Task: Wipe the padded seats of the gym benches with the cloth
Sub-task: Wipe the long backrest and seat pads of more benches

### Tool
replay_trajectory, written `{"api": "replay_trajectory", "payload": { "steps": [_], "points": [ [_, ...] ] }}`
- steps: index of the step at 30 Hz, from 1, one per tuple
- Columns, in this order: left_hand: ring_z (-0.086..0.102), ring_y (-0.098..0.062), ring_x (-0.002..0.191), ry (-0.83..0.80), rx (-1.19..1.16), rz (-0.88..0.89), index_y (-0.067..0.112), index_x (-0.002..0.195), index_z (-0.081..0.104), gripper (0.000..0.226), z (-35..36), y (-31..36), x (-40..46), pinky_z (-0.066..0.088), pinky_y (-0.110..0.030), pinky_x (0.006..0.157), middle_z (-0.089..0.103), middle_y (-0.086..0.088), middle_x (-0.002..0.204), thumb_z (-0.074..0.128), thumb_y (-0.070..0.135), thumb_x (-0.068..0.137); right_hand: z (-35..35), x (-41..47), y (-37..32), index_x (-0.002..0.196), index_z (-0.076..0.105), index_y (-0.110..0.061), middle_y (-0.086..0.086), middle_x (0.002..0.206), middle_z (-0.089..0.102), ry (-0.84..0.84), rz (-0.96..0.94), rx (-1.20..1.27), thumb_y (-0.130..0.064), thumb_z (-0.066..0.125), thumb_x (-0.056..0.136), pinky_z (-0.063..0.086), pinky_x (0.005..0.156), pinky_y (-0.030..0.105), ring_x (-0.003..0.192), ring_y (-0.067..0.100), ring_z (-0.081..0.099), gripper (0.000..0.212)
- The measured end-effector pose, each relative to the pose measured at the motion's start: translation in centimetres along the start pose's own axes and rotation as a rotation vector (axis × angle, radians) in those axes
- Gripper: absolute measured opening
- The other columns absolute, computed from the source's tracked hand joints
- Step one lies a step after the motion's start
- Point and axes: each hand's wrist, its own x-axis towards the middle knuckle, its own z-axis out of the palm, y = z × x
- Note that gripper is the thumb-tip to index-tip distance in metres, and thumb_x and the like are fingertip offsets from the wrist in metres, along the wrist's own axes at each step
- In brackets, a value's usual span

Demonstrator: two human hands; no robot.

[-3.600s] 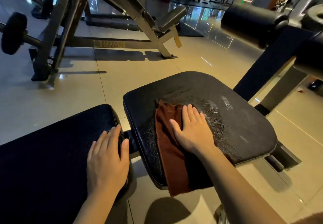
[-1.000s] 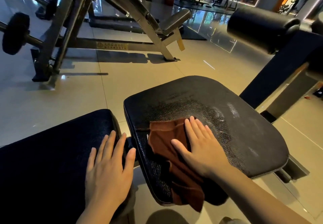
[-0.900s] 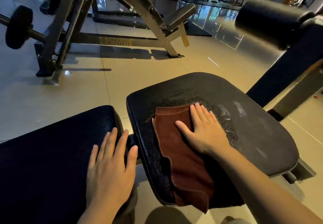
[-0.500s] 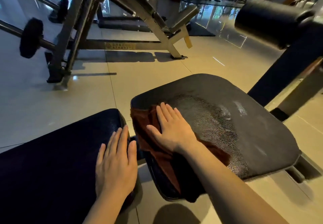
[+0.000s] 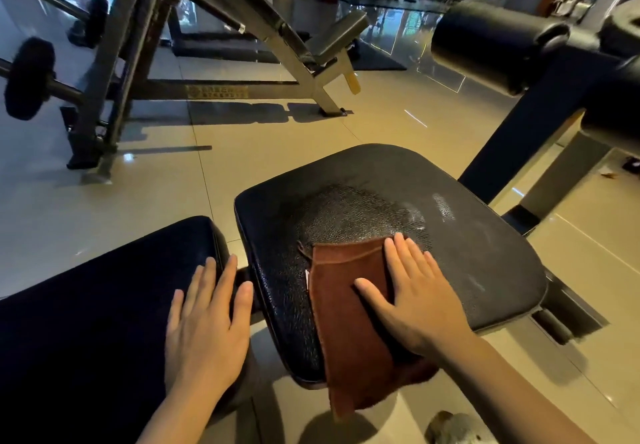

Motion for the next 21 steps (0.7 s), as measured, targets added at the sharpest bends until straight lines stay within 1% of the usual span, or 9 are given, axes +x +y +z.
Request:
{"api": "replay_trajectory", "payload": {
  "steps": [3,6,8,10,12,14,17,19,21],
  "points": [
    [-0.01,-0.001,0.141,0.013,0.013,0.003,0.04,0.143,0.0,0.077,0.0,0.1,0.1,-0.011,-0.028,0.115,-0.006,0.015,0.151,-0.016,0.07,0.074,0.0,4.4,0.3,0.157,-0.002,-0.019,-0.002,0.163,-0.01,0.008,-0.018,0.031,-0.082,-0.001,0.079,-0.011,0.118,0.028,0.15,0.011,-0.01,0.1],
    [-0.006,-0.002,0.141,0.005,-0.001,0.009,0.038,0.144,0.004,0.076,0.0,0.1,0.3,-0.009,-0.029,0.115,-0.002,0.013,0.152,-0.013,0.07,0.076,-0.4,7.9,0.2,0.157,0.003,-0.016,0.003,0.165,-0.003,-0.024,-0.013,0.033,-0.071,0.018,0.093,-0.005,0.122,0.032,0.151,0.014,-0.005,0.086],
    [-0.006,-0.002,0.14,0.013,-0.008,0.012,0.037,0.143,0.005,0.079,0.0,0.2,0.2,-0.009,-0.028,0.115,-0.001,0.013,0.151,-0.014,0.073,0.076,-0.2,6.8,0.1,0.157,0.006,-0.016,0.003,0.165,0.001,0.02,0.004,0.058,-0.072,0.015,0.092,-0.004,0.122,0.032,0.151,0.015,-0.001,0.087],
    [-0.007,-0.001,0.14,0.013,-0.039,-0.003,0.037,0.143,0.005,0.081,-0.1,0.6,0.3,-0.01,-0.028,0.115,-0.002,0.014,0.15,-0.014,0.074,0.074,0.2,3.1,-0.3,0.157,0.007,-0.017,0.001,0.165,0.002,0.073,0.032,0.074,-0.078,0.003,0.086,-0.005,0.12,0.029,0.151,0.014,-0.001,0.094],
    [-0.008,0.0,0.14,0.004,-0.061,-0.016,0.037,0.142,0.004,0.077,-0.2,0.4,0.3,-0.012,-0.026,0.115,-0.003,0.015,0.15,-0.01,0.071,0.075,0.7,-1.1,-1.2,0.157,0.005,-0.02,-0.002,0.164,0.0,0.081,0.068,0.053,-0.078,-0.009,0.076,-0.009,0.119,0.027,0.151,0.012,-0.003,0.101],
    [-0.009,0.0,0.14,0.016,-0.06,-0.016,0.038,0.142,0.003,0.075,-0.1,0.4,0.4,-0.013,-0.025,0.114,-0.004,0.016,0.15,-0.01,0.069,0.076,0.8,-2.3,-1.4,0.157,0.003,-0.021,-0.003,0.164,-0.002,0.068,0.092,0.036,-0.079,-0.011,0.073,-0.01,0.118,0.027,0.15,0.011,-0.005,0.103],
    [-0.009,0.0,0.139,0.024,-0.038,0.008,0.039,0.142,0.002,0.074,0.0,0.2,0.3,-0.013,-0.025,0.113,-0.004,0.015,0.151,-0.011,0.069,0.076,0.3,0.9,-1.4,0.157,0.001,-0.019,0.0,0.164,-0.005,0.042,0.066,0.044,-0.079,-0.006,0.082,-0.009,0.119,0.029,0.151,0.013,-0.006,0.096],
    [-0.009,0.0,0.14,0.008,-0.046,0.023,0.039,0.143,0.003,0.073,0.0,0.1,0.2,-0.011,-0.026,0.114,-0.002,0.013,0.155,-0.01,0.069,0.078,0.1,4.6,-1.3,0.157,0.0,-0.018,0.002,0.164,-0.006,-0.004,0.044,0.054,-0.075,0.009,0.09,-0.007,0.12,0.031,0.151,0.015,-0.007,0.089],
    [-0.008,-0.002,0.14,0.003,-0.039,0.036,0.038,0.143,0.003,0.072,0.0,0.1,0.0,-0.01,-0.028,0.115,0.003,0.008,0.159,-0.009,0.069,0.079,-0.2,7.2,-1.5,0.157,0.002,-0.015,0.005,0.165,-0.004,-0.022,0.05,0.042,-0.071,0.017,0.093,-0.004,0.121,0.033,0.151,0.017,-0.004,0.086]
  ]
}}
